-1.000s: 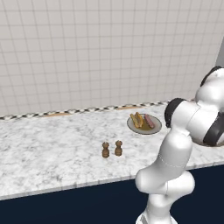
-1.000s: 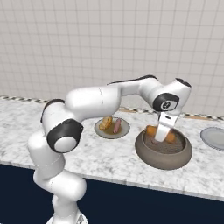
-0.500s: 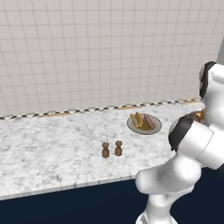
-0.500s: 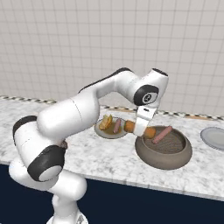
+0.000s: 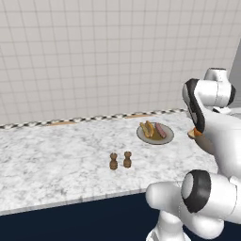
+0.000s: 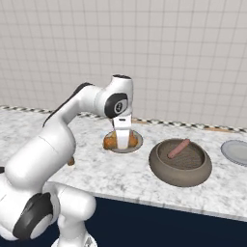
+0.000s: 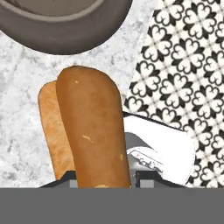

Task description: Place one bun and one sausage from the bowl on each plate.

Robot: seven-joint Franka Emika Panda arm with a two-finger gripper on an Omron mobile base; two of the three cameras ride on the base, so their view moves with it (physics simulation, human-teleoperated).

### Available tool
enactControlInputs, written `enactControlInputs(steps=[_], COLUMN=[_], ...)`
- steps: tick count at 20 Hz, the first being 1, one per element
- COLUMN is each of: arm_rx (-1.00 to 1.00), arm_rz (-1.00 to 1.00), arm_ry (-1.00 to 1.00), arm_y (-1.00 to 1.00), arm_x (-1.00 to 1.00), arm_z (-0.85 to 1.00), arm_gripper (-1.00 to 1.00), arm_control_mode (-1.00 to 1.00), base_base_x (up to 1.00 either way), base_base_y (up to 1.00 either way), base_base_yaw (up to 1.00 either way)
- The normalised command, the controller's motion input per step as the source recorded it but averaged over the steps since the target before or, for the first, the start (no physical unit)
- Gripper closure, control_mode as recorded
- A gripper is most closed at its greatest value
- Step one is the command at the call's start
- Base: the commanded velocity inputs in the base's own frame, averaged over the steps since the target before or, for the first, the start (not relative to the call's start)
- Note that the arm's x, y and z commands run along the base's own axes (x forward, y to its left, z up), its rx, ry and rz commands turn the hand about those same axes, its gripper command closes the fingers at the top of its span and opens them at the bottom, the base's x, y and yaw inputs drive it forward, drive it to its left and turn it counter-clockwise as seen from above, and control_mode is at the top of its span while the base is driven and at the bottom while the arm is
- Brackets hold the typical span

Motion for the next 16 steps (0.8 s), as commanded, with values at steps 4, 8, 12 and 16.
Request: enactControlInputs(steps=[4,8,12,16], arm_rx=[-0.04,0.0,0.0,0.0], arm_rz=[0.52,0.33,0.23,0.17], arm_ry=[-0.01,0.0,-0.03,-0.02], arm_y=[0.73,0.2,0.19,0.09], arm_x=[-0.11,0.0,-0.01,0.0], arm_z=[0.01,0.18,0.07,0.11], arm_gripper=[1.0,1.0,1.0,1.0], arm_control_mode=[-1.0,-1.0,-1.0,-1.0], base_base_x=[0.0,0.0,0.0,0.0], base_base_y=[0.0,0.0,0.0,0.0], base_base_yaw=[0.0,0.0,0.0,0.0])
